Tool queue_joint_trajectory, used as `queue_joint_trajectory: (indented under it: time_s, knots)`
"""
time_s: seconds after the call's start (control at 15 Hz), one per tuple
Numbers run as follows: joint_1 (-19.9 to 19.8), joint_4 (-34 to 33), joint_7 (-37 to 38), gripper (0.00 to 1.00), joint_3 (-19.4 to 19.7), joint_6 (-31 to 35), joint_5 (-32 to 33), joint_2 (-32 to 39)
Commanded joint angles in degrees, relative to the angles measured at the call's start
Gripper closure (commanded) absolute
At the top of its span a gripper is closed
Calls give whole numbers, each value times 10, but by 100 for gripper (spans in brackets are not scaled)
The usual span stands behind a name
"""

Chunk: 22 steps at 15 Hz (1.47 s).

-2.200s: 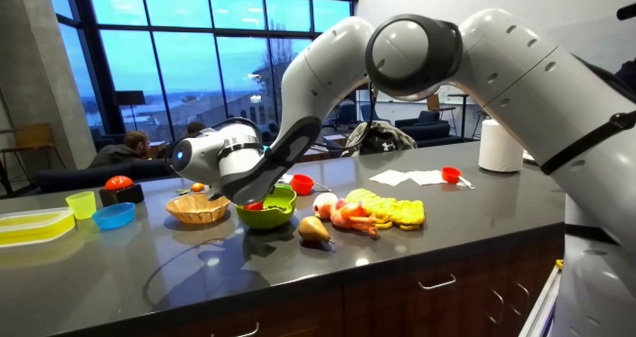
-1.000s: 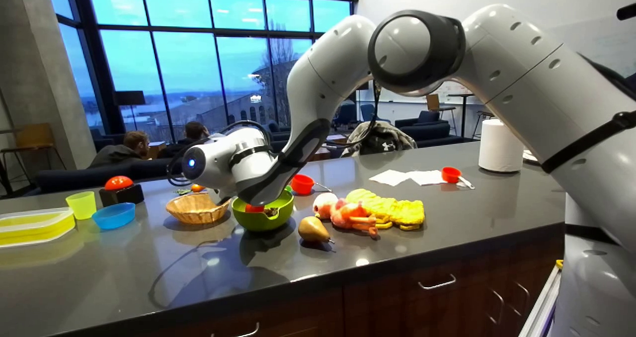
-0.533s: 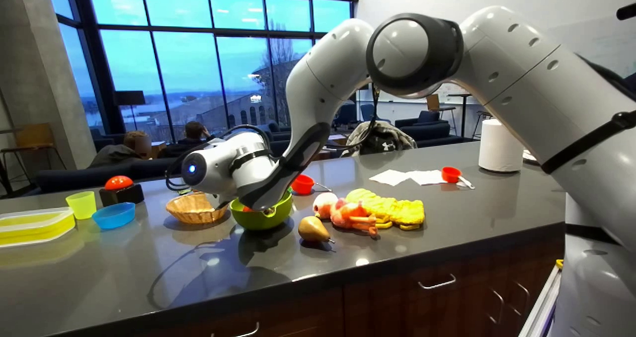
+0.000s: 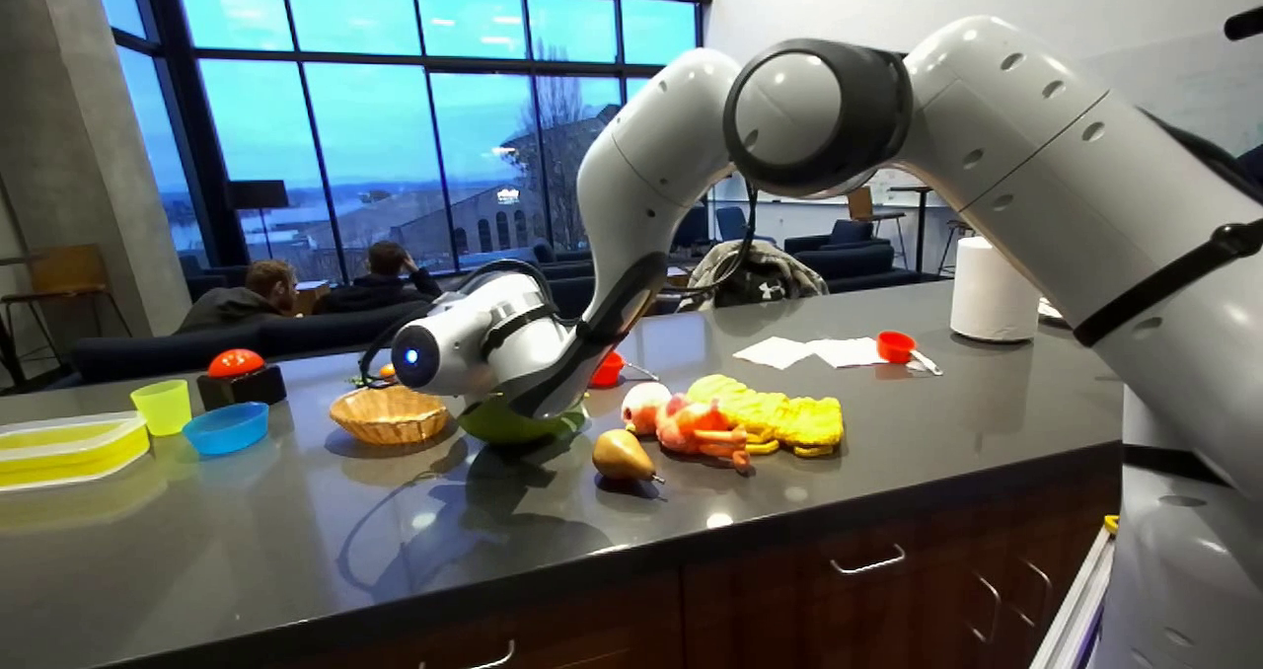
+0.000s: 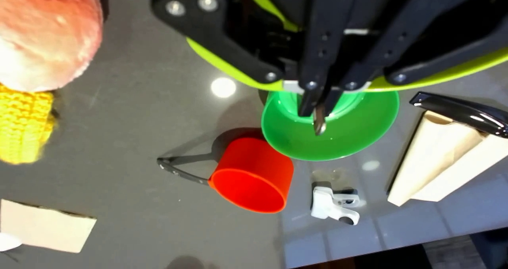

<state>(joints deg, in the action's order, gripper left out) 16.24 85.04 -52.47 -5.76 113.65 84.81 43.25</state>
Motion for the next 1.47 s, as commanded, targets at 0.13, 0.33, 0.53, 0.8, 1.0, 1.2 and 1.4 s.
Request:
queue_joint_trajectory:
  time_s: [0.13,0.33,0.53,0.8,1.0,1.2,1.4]
  knots:
    - [-10,47,-6,99,6,-5,17,-30]
    - [-6,69,-60,99,7,-10,38,-53]
    - [0,85,-141,99,4,-24,57,-73]
    - [-1,119,-270,99,-18,-19,42,-107]
    - [5,133,-358,99,-34,-19,43,-120]
    - [14,138,-448,99,-46,-17,47,-125]
    - [19,148,-539,99,-54,-10,48,-132]
